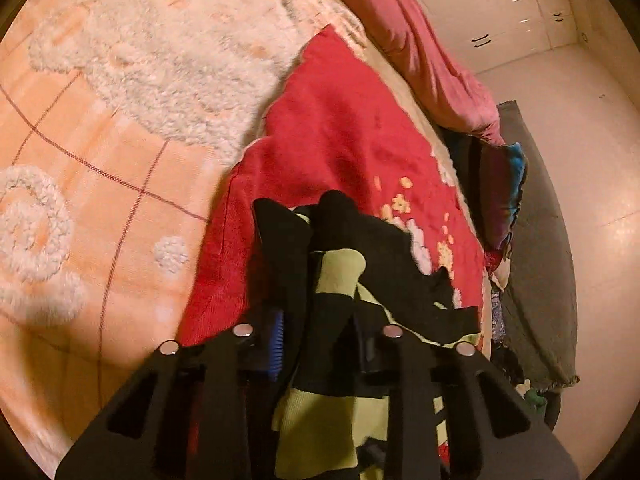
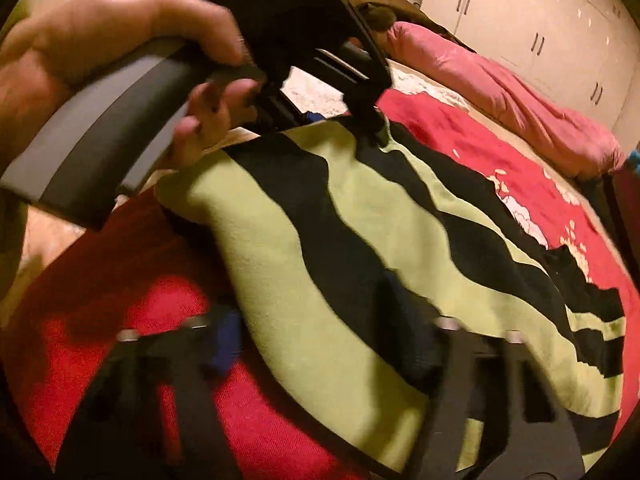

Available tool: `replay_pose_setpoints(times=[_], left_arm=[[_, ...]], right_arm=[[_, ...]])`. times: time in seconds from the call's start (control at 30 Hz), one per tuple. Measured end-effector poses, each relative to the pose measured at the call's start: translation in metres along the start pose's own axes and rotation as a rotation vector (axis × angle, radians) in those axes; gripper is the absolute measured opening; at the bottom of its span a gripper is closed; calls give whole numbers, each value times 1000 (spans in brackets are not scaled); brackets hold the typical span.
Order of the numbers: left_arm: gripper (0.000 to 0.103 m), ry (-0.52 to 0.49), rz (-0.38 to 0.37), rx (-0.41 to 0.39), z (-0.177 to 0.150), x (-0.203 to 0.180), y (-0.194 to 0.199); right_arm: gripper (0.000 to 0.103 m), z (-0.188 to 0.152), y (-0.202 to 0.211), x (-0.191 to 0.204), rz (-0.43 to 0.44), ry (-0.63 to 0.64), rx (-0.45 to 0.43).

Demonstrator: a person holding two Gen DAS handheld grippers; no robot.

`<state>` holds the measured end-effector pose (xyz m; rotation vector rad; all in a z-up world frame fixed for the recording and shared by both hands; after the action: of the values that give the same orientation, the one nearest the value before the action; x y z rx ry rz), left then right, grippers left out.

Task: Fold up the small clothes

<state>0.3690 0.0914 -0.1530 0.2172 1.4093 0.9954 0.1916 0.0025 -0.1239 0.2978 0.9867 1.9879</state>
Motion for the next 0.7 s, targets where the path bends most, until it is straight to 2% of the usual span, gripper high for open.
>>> replay_pose_setpoints(times=[0.07, 0.13, 0.27, 0.4, 0.47, 0.57, 0.7], left_arm=[[21, -22, -10, -16, -2, -13, 8], [21, -43, -23, -29, -4, -30, 17], [21, -97, -30, -45, -9, -69, 30], [21, -172, 56, -61, -16, -104, 33], [22, -187, 103, -73, -19, -110, 33], [28, -164, 132, -88, -21, -114, 32], [29, -158, 158, -74, -23, -112, 29]], right_arm=[[11, 3, 9, -7, 45, -48, -12], [6, 6, 21, -14, 87, -92, -34], [5, 10, 54, -29, 121, -159, -102], [5, 6, 77, -50, 141, -240, -140], [5, 3, 87, -61, 152, -275, -157], [5, 1, 85, -72, 163, -311, -156], [5, -2, 78, -73, 206, -347, -153]])
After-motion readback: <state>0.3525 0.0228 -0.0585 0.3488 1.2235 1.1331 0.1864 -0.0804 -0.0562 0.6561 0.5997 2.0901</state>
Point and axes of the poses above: each gripper's, at about its wrist camera, not at the fingertips, and y roughly against the way its jaws point, x to its left, z to its top, the point moved 6 cm from there along -y, roughly the way its jaws point, and after that the axes turned 2 degrees about y, right-handed, at the moved point
